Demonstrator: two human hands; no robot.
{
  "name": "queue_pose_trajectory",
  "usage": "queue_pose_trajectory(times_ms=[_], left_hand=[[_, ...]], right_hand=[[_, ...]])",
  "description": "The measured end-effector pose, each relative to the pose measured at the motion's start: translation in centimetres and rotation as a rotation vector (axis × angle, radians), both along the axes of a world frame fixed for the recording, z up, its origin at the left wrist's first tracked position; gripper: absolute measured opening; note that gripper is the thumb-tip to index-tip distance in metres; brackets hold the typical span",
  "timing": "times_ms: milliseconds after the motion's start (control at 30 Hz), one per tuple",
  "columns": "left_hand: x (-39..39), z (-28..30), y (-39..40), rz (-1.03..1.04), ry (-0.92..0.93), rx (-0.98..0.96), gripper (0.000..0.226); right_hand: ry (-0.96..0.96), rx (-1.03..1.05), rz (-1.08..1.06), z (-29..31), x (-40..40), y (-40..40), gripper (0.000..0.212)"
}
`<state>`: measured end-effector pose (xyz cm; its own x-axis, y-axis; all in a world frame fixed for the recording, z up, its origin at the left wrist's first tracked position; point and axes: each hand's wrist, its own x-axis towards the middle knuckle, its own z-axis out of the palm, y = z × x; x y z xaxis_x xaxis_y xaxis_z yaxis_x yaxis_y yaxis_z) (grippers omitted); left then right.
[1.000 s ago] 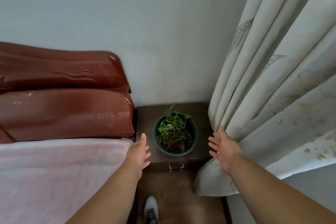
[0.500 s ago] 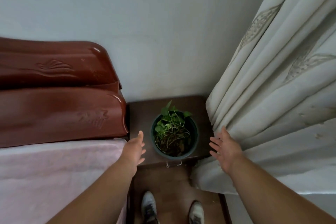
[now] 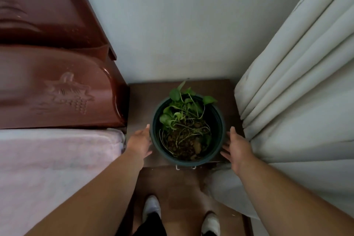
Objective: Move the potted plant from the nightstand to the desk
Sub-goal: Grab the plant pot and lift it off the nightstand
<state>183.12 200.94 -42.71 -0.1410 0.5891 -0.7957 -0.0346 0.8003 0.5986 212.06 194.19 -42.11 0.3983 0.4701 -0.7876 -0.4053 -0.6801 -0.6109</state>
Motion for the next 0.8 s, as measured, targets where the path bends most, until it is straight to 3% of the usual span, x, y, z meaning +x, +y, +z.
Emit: queue_pose_trajectory(times_ms=[100, 267, 600, 733, 800], left_hand=[[0.6, -2.4, 0.9, 0.06, -0.021, -0.021, 0.025], [0.3, -5.2, 0.7, 0.086, 0.004, -0.014, 0.031], [0.8, -6.2, 1.4, 0.12, 0.0, -0.094, 0.05], [1.1, -6.7, 1.6, 0.183, -0.084, -0.157, 0.05], [1.5, -6.6, 1.7, 0.182, -0.149, -0.176, 0.066]], right_hand=[[-0.039, 0.039, -0.029, -2.2, -0.5, 1.0, 0.04], [0.019, 0.028, -0.115, -4.4, -1.2, 1.3, 0.028], [0.131, -0.039, -0.109, -5.7, -1.6, 2.5, 0.039], [0.179, -0.06, -0.045, -6.2, -1.7, 2.8, 0.058], [0.216, -0.044, -0.057, -6.2, -2.0, 2.7, 0.068]])
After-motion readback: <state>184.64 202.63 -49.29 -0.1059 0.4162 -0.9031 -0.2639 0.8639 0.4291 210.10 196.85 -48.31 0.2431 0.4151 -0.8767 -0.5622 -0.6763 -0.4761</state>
